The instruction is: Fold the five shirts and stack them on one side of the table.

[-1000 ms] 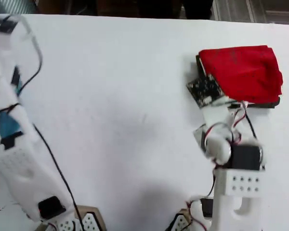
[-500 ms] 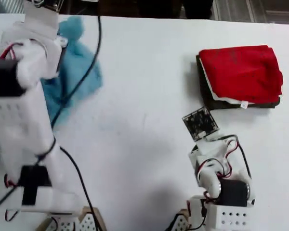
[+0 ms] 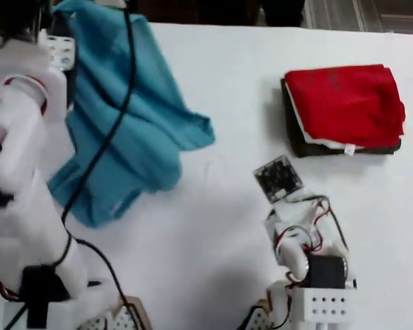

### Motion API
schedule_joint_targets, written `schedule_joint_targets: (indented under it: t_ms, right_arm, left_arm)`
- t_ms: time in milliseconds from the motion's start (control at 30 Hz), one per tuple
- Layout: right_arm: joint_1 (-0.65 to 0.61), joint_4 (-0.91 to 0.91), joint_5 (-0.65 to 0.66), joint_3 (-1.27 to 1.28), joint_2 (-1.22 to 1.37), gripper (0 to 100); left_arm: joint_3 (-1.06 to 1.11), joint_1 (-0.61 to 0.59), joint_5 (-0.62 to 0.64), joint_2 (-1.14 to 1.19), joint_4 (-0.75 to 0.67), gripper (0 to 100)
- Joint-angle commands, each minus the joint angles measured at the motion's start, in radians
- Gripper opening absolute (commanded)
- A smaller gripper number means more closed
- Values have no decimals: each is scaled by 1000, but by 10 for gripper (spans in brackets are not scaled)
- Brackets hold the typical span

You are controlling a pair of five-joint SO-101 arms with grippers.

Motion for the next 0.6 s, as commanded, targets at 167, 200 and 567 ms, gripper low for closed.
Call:
schedule_joint_targets:
  t_ms: [167, 200, 567]
  right_arm:
    - [-246, -81, -149, -11, 12, 169]
    - [-269, -101, -150, -18, 39, 169]
    - [-479, -162, -292, -580, 809, 170]
  left_arm:
    - [265, -282, -5, 138, 6, 28]
    - [294, -311, -5, 152, -3, 28]
    - [541, -497, -187, 267, -130, 28]
